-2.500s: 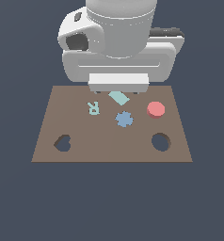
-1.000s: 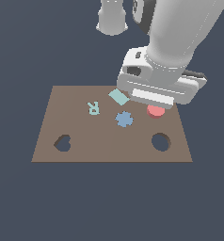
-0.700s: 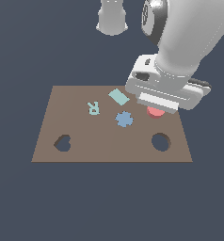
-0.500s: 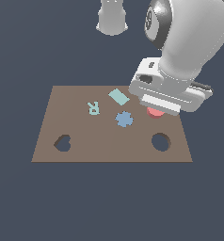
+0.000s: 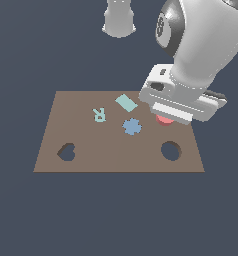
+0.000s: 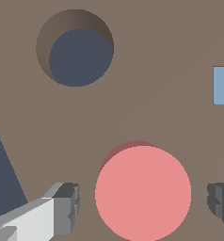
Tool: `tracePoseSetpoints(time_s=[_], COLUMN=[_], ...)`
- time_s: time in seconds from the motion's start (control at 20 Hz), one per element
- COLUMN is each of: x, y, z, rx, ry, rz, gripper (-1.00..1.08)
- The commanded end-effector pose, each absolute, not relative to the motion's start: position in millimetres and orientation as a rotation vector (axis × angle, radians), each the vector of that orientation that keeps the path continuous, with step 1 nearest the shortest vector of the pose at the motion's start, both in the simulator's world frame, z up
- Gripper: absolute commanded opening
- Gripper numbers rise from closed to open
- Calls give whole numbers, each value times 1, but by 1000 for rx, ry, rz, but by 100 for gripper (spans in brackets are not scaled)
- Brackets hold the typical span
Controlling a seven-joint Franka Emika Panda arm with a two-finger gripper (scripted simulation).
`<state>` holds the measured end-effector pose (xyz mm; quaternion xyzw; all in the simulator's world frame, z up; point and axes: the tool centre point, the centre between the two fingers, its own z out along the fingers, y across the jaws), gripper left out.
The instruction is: Insert a designated object into the corresponding slot on a board.
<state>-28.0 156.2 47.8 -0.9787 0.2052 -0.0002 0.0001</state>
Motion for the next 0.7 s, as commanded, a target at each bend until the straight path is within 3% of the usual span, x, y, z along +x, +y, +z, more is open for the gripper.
tracePoseSetpoints(time_s=[0.0, 0.3, 0.35, 0.65], x=[-28, -28, -28, -28], y=[156, 156, 156, 156], z=[42, 30, 30, 30], rx=[-3075, -3074, -3074, -3074], ry=[647, 650, 650, 650], rz=[0, 0, 0, 0], gripper=[100, 100, -100, -100])
